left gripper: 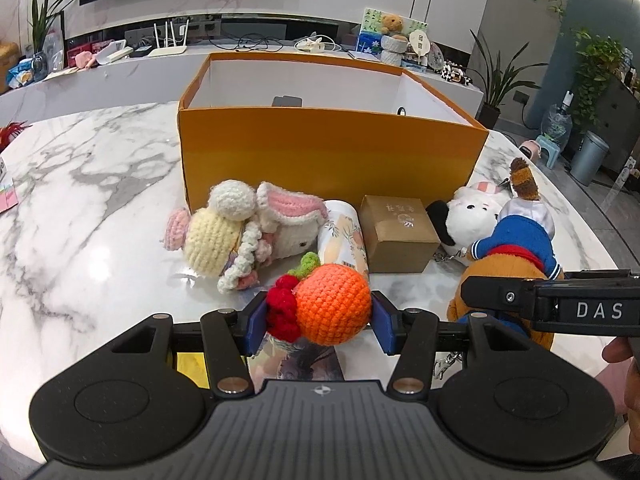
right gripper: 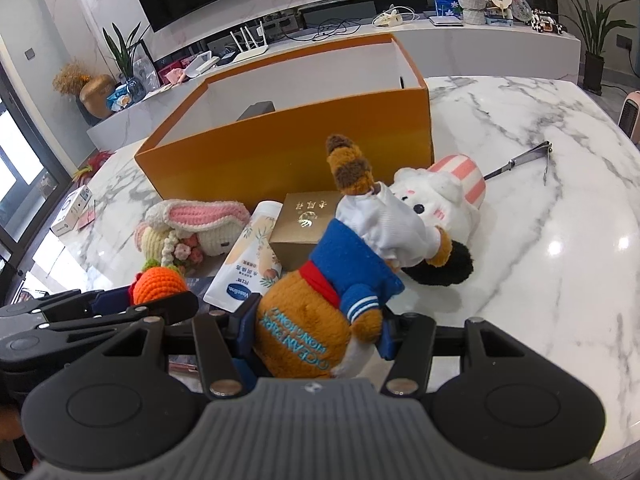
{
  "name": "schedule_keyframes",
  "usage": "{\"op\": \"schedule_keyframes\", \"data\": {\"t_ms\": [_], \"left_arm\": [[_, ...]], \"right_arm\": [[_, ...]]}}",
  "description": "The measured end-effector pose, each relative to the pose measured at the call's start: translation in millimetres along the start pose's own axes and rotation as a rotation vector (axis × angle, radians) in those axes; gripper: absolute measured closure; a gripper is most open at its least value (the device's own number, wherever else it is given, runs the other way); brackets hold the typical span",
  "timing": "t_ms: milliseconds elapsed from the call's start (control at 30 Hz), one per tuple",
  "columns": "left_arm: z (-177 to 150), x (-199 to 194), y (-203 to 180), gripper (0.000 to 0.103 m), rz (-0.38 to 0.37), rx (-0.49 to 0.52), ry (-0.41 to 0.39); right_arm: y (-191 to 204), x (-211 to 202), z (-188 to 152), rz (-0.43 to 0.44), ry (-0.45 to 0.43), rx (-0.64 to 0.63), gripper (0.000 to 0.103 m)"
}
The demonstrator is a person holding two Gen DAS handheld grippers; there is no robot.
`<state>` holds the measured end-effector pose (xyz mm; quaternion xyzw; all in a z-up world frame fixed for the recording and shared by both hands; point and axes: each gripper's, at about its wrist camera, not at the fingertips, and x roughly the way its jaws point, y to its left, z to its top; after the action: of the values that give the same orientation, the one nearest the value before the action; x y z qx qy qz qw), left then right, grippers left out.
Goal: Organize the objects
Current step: 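Lift the orange ball and sailor bear toward the box with both tools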
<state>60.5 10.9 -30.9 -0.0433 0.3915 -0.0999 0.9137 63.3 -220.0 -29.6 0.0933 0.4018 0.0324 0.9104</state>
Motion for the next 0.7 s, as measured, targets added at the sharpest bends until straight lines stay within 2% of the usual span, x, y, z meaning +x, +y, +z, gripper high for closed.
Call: {"op": "schedule_keyframes", "data": {"t_ms": [267, 467, 700], "left_arm": [[-1, -2, -1, 0.042, 0.01, -0.005, 0.008], [4, -12, -4, 0.042, 0.028, 0.006, -0.016], [33, -24, -3, 0.042, 0.022, 0.026, -0.046]], "right_arm": [[4, -1, -1, -0.008, 0.001, -0.012, 0.045], [6, -12, -1, -0.002, -0.016, -0.027, 0.045], [11, -32, 27, 0.018, -0.086, -0.064, 0.045]]}}
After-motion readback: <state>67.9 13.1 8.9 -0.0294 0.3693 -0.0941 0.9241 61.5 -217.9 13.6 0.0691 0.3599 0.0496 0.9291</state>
